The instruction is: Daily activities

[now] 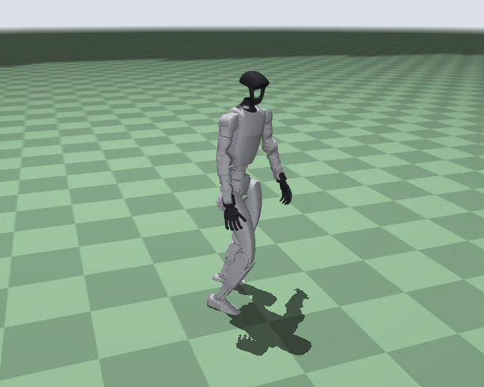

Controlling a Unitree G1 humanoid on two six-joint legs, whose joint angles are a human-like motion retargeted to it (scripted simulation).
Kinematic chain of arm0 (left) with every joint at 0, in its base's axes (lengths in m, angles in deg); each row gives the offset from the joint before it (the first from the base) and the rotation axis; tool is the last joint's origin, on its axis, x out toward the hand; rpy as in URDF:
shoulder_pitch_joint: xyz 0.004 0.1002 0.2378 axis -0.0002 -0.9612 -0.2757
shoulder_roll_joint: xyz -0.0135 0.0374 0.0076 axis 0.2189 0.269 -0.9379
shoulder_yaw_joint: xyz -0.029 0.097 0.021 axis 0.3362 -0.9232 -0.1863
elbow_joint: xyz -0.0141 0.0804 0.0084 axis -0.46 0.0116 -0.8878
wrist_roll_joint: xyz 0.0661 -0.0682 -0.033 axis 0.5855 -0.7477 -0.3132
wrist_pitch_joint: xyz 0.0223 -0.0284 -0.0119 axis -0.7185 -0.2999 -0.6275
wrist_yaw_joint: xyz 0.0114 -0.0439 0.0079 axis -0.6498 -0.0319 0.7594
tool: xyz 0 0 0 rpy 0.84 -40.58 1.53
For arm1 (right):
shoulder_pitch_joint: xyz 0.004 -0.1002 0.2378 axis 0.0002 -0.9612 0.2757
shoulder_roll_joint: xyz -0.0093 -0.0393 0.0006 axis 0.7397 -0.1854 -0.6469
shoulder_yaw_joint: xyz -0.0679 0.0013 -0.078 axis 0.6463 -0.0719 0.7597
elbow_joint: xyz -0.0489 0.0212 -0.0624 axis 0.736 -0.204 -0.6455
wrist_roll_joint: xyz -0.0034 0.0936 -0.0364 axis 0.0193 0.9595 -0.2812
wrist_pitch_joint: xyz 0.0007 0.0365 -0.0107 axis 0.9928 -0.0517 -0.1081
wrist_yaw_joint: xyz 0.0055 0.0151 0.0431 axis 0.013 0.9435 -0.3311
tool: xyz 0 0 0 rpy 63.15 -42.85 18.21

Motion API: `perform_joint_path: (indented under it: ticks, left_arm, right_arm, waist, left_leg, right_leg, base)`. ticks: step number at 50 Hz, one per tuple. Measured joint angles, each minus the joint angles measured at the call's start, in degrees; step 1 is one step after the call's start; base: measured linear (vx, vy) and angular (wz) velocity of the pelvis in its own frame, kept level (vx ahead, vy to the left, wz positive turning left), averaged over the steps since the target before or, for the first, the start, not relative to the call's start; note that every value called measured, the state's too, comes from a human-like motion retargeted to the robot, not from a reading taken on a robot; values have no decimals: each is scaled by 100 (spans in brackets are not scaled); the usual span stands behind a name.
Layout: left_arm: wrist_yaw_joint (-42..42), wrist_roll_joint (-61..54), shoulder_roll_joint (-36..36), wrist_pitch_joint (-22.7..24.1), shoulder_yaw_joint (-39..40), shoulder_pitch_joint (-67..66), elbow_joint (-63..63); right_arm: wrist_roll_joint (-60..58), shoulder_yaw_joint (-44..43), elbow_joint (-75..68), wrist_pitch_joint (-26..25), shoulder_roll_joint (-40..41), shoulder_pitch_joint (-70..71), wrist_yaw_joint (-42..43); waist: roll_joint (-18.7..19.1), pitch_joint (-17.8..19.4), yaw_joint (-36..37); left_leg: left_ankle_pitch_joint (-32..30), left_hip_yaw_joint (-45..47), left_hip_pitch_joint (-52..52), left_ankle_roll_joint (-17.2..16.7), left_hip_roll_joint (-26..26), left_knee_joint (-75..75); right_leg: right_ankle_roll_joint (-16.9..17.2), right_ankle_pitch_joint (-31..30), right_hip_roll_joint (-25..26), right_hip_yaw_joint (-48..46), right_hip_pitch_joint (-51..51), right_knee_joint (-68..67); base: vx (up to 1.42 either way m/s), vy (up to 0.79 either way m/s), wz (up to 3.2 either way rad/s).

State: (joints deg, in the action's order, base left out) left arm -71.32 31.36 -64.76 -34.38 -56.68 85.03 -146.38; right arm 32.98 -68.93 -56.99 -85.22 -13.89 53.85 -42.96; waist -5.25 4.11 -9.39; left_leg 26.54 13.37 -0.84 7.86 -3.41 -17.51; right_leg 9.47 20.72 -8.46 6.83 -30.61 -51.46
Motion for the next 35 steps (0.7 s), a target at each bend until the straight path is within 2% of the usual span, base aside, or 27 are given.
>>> perform_joint_path:
  ticks: [5, 9, 13, 17, 22, 25, 30, 35]
  left_arm:
    - [227, -344, -32, 118, 147, 199, 162]
    - [278, -386, -201, 244, 0, 285, 420]
    - [163, -284, -424, 294, -283, 378, 699]
    - [-82, -121, -649, 281, -586, 386, 936]
    - [-448, -12, -865, 235, -876, 404, 1141]
    - [-618, 18, -979, 213, -987, 400, 1239]
    - [-789, 99, -1138, 213, -1108, 435, 1473]
    - [-915, 239, -1227, 219, -1119, 483, 1785]
  right_arm:
    - [286, -109, -38, -13, -35, 143, 2]
    - [355, -72, -24, 0, -71, 211, 1]
    - [330, -64, -5, 21, -183, 396, -66]
    - [267, -76, 55, 56, -318, 589, -125]
    - [209, -82, 99, 89, -487, 852, -175]
    - [173, -57, 69, 97, -520, 978, -190]
    - [86, -36, -75, 100, -524, 1122, -164]
    - [-25, -34, -351, 105, -510, 1218, -233]
  waist:
    - [306, -10, 50]
    - [331, -85, 145]
    - [431, -172, 291]
    - [514, -220, 403]
    - [548, -327, 359]
    - [590, -390, 387]
    - [776, -475, 452]
    - [1095, -618, 547]
  left_leg:
    - [-110, -487, 40, -119, 201, 251]
    - [-48, -894, 18, -214, 200, 35]
    - [75, -1367, 66, -309, 271, -205]
    - [289, -1756, 142, -423, 386, -554]
    - [208, -1278, 77, -567, 684, -748]
    - [211, -1479, -22, -687, 793, -979]
    - [153, -1728, -398, -957, 1068, -1545]
    - [-309, -1708, -849, -1320, 1440, -1885]
  right_leg:
    - [102, -582, 545, 573, -107, 1468]
    - [203, -876, 730, 1186, -121, 1937]
    - [191, -1008, 786, 1285, 43, 1972]
    - [-4, -624, 706, 930, 270, 1561]
    - [-266, -65, 349, 216, 595, 1208]
    - [-404, 124, 281, -126, 779, 1150]
    - [-585, 242, 327, -701, 1072, 1313]
    - [-725, 38, 547, -1234, 1354, 1952]
  base:
    - [12, -3, 93]
    - [12, -9, 102]
    - [14, -14, 109]
    - [15, -17, 119]
    - [16, -16, 157]
    - [14, -17, 121]
    - [13, -16, 105]
    - [11, -14, 81]
